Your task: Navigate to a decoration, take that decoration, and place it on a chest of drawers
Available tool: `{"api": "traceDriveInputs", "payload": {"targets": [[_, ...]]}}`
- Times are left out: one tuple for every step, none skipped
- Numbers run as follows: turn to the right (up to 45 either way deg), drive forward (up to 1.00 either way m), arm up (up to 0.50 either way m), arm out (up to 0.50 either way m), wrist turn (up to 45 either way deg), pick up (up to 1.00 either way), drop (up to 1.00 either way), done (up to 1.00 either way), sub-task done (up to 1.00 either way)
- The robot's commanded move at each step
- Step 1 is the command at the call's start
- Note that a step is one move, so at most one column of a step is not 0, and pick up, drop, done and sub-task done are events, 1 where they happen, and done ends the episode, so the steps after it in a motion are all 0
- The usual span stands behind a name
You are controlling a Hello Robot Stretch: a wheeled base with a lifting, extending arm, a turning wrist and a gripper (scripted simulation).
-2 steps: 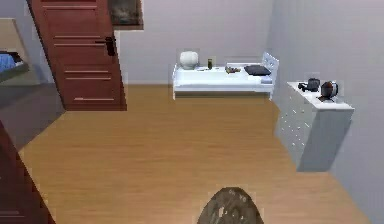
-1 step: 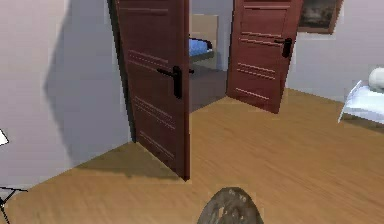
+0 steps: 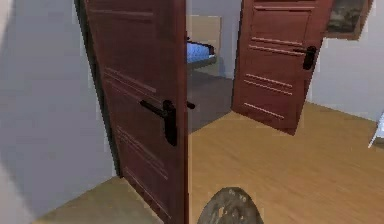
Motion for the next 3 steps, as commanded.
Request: {"api": "traceDriveInputs", "payload": {"targets": [[30.0, 0.00, 0.00, 0.00, 0.0, 0.00, 0.00, 0.00, 0.00], [0.0, 0.75, 0.00, 0.00, 0.0, 0.00, 0.00, 0.00, 0.00], [-24.0, 0.00, 0.00, 0.00, 0.0, 0.00, 0.00, 0.00, 0.00]]}}
